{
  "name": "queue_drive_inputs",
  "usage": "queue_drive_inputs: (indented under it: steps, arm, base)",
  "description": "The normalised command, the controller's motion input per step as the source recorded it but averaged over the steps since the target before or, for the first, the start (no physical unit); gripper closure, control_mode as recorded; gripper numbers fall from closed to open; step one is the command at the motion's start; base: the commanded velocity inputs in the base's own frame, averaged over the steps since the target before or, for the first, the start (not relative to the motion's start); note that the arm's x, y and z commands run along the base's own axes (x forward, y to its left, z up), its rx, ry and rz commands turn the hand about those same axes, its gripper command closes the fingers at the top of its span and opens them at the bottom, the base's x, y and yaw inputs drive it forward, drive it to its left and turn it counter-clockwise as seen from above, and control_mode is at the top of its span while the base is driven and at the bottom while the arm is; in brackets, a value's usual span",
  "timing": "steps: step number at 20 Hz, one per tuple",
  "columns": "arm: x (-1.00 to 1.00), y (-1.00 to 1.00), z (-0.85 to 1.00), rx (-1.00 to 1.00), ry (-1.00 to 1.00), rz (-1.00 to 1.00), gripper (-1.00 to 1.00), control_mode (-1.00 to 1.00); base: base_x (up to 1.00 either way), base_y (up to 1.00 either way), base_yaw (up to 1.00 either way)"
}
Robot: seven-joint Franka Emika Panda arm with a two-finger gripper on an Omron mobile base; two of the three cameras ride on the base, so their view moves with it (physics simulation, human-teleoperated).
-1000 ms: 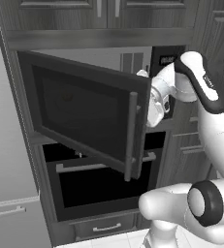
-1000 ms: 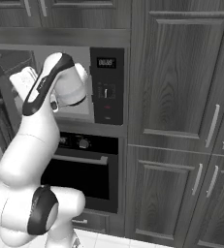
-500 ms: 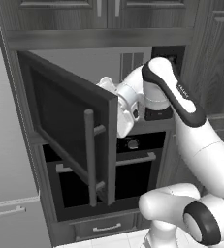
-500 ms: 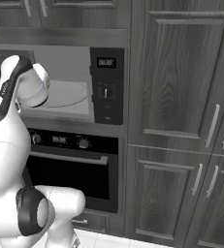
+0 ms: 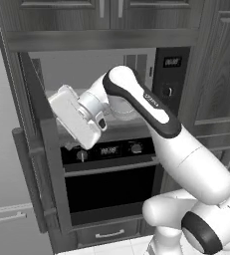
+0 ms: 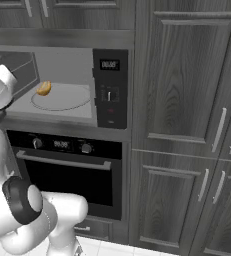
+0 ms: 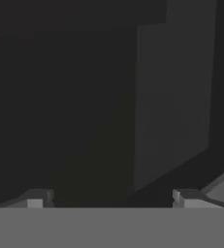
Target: Open the microwave door.
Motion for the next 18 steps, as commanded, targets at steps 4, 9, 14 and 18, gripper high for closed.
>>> queue_drive_inputs:
  steps: [4,9,14,18]
  arm:
    - [0.10,0.46,-0.11,-0.08,-0.06,-0.12,-1.00,-1.00]
    - [0.00,0.00,0.00,0.00,0.00,0.00,-1.00,-1.00]
    - [-0.06,0.18,-0.07,-0.06,-0.15,0.01,-1.00,-1.00]
    - [-0.24,1.00,-0.48,-0.45,-0.67,0.00,-1.00,-1.00]
  base:
    - [0.00,0.00,0.00]
    - [0.00,0.00,0.00]
    - [0.00,0.00,0.00]
    - [0.00,0.00,0.00]
